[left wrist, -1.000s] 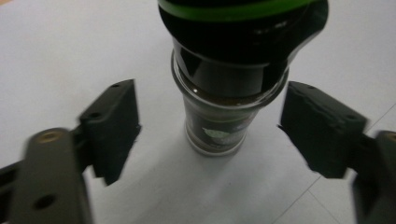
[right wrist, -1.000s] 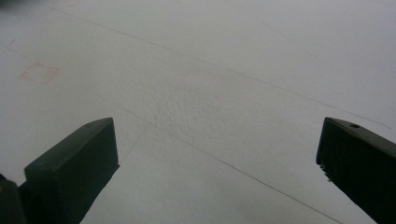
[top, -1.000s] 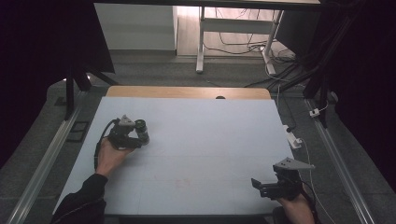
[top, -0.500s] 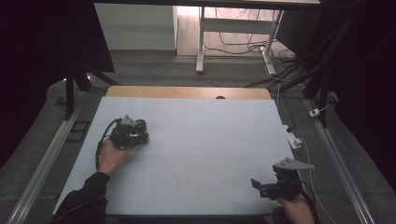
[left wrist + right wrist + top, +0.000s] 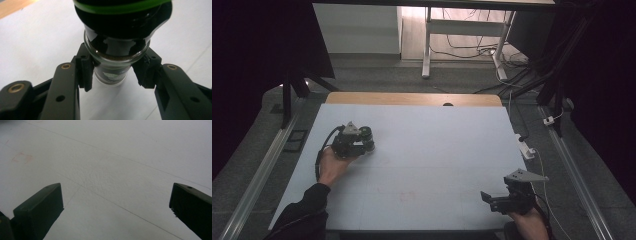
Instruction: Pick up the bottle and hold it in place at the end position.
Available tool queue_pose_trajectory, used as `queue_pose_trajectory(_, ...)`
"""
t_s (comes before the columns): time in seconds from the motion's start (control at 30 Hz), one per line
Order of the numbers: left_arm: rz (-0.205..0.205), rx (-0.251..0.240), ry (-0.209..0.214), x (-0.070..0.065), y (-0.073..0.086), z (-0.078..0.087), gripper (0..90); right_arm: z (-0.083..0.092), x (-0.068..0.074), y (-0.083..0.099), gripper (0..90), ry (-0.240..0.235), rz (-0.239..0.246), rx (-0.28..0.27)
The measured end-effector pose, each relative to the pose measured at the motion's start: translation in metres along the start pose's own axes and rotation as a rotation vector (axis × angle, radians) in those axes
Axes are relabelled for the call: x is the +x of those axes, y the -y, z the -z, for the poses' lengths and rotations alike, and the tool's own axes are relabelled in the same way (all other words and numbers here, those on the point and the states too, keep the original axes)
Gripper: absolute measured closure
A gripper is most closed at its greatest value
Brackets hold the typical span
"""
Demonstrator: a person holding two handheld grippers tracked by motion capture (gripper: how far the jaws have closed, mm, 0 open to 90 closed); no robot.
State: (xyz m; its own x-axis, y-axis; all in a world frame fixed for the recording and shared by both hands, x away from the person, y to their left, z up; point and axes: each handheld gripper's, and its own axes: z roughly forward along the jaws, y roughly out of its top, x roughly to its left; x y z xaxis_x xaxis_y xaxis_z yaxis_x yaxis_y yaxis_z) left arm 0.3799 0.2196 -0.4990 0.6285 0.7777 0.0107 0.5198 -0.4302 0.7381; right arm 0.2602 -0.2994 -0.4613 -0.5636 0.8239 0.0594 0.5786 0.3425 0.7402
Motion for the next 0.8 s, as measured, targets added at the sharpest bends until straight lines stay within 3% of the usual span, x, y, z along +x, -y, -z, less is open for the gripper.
queue_pose_trajectory(0.23, 0.003, -0.017, 0.076, -0.012, -0.019, 0.001, 53.6, 0.0, -0.001, 0.0, 0.0, 0.0, -0.01, 0.002)
queue_pose_trajectory(0.6, 0.02, -0.013, 0.107, -0.029, -0.045, -0.005, 53.7, 0.001, -0.002, 0.0, 0.0, -0.002, -0.015, -0.004)
queue_pose_trajectory(0.8, 0.001, -0.008, 0.116, -0.041, -0.06, -0.013, 53.7, 0.001, -0.002, 0.0, 0.0, -0.002, -0.013, -0.003)
